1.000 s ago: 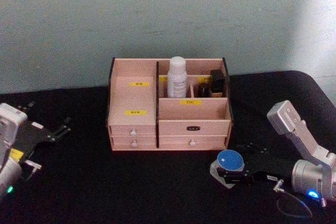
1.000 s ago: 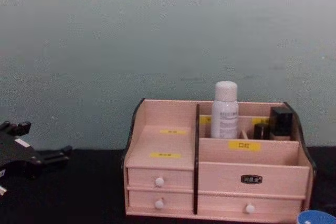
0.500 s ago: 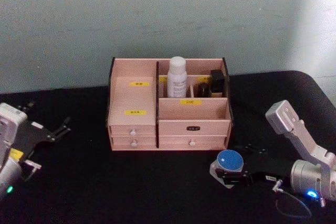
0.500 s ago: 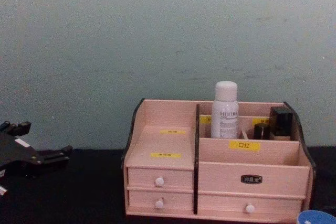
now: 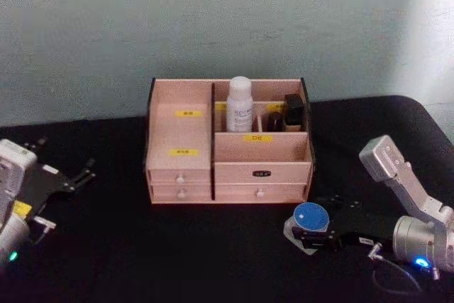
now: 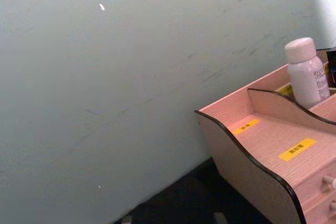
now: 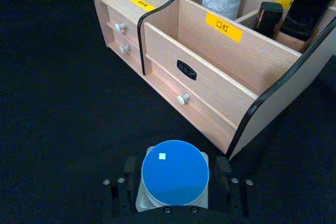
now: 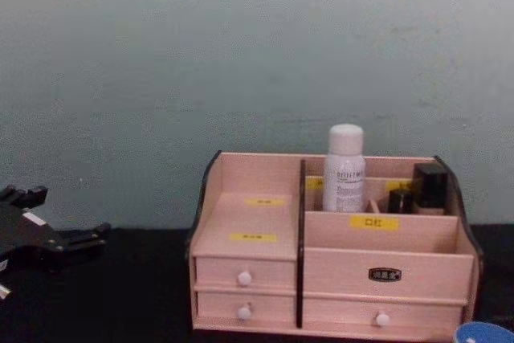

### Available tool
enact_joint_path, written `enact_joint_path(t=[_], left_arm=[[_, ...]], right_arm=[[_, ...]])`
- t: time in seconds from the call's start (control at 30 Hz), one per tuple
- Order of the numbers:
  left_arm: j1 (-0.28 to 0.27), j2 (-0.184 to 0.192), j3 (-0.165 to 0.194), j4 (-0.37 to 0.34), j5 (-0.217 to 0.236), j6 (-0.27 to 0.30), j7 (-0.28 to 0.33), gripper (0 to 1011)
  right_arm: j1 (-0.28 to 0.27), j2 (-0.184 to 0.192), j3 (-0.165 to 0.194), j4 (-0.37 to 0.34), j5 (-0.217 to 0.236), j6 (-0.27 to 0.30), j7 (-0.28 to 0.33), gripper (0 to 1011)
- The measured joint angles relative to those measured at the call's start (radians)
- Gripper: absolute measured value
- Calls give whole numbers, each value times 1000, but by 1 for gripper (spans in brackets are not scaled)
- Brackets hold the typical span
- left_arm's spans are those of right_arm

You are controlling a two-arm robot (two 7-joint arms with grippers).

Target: Pick up the facial cleanser and watermelon frost from the table and place them into the tiered storage box.

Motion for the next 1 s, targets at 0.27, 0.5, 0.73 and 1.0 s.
enact_joint_path(t=[0.27,0.5,0.73,1.0], left_arm=[[0,0,0,0,0,0,0,1001],[0,0,0,0,0,0,0,1001],[0,0,0,0,0,0,0,1001],[0,0,0,0,0,0,0,1001]], right_arm=[[-1,0,1,-1,0,-1,0,759],[-1,0,1,-1,0,-1,0,710],[-1,0,1,-1,0,-1,0,710],[-1,5,-4,-6,-8,-18,2,710]])
